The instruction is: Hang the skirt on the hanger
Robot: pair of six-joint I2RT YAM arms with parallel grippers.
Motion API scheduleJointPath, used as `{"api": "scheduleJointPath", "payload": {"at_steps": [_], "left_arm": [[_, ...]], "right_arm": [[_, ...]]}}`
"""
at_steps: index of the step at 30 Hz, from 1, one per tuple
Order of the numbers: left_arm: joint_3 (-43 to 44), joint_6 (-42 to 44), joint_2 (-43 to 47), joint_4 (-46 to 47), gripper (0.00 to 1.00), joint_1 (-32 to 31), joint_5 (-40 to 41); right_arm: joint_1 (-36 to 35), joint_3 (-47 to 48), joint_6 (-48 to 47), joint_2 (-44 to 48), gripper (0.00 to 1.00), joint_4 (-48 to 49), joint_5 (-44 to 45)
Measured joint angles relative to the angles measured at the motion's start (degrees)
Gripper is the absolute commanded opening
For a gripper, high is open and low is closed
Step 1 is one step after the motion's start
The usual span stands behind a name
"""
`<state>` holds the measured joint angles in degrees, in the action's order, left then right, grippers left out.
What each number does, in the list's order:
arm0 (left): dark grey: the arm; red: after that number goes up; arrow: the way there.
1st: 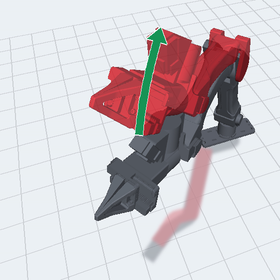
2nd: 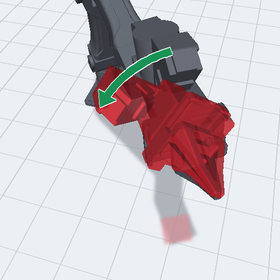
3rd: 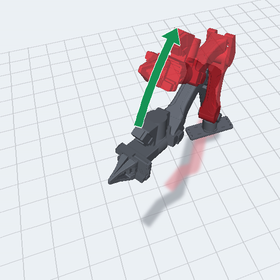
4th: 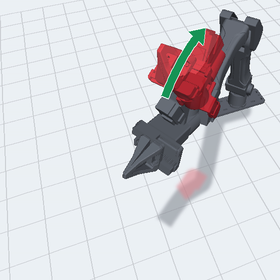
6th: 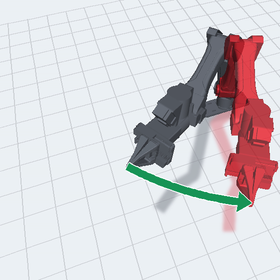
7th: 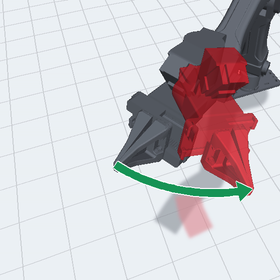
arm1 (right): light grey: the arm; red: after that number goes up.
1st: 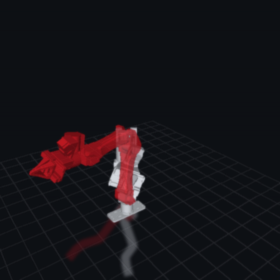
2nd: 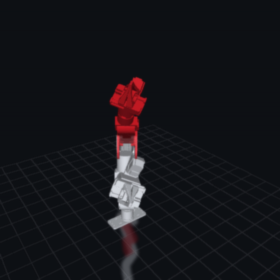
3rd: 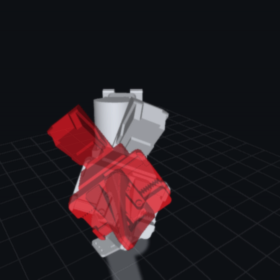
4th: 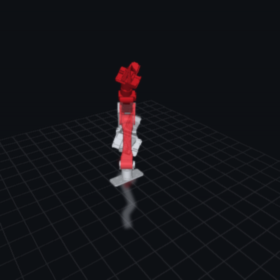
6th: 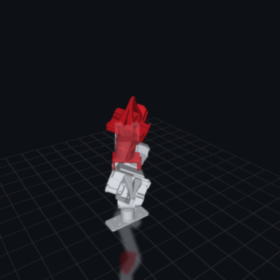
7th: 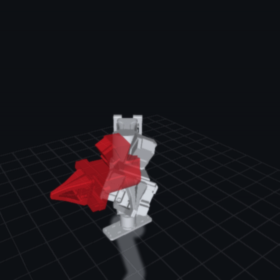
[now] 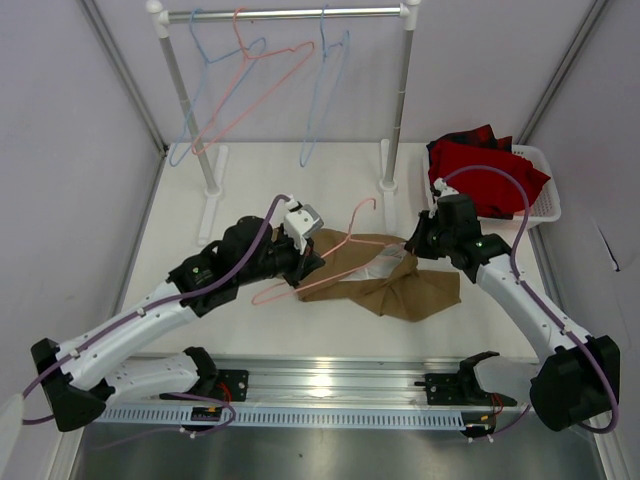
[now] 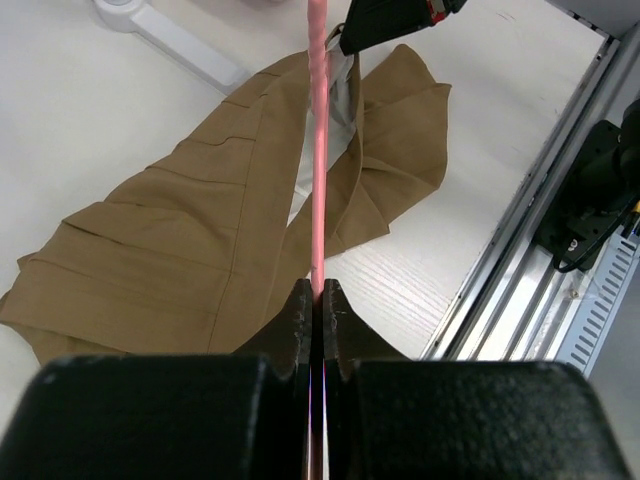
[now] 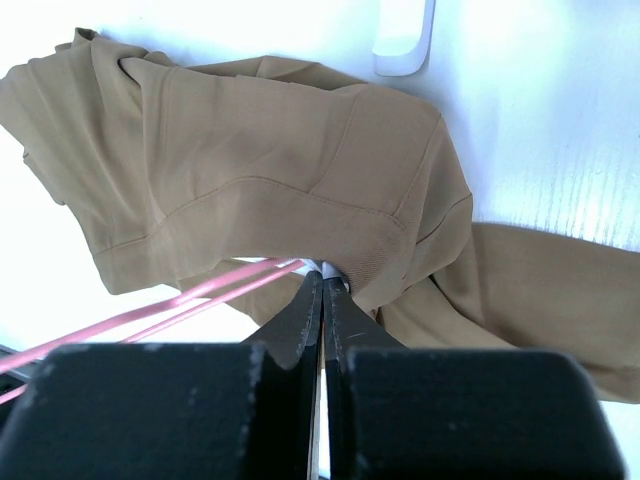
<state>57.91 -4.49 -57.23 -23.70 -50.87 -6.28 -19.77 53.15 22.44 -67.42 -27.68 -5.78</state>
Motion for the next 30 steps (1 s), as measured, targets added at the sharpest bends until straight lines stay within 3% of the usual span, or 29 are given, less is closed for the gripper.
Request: {"api": "scheduleJointPath", "payload": {"at_steps": [7,14,30], "left_arm": [[0.0,0.6,-1.5,0.8,0.0,0.0,0.2],[1.9,-0.1,-8.4,0.8,0.0,0.4,5.7],[4.3,-5.2,-14.4,0.4,0.0,6.5,8.2]], "right_arm": [[1.5,0.0,0.0,0.0,0.0,-0.8,-2.3],[2.0,0.0,0.0,0.0,0.0,-0.8,-4.2],[2.7,0.0,0.0,0.0,0.0,-1.2,-5.2]]}}
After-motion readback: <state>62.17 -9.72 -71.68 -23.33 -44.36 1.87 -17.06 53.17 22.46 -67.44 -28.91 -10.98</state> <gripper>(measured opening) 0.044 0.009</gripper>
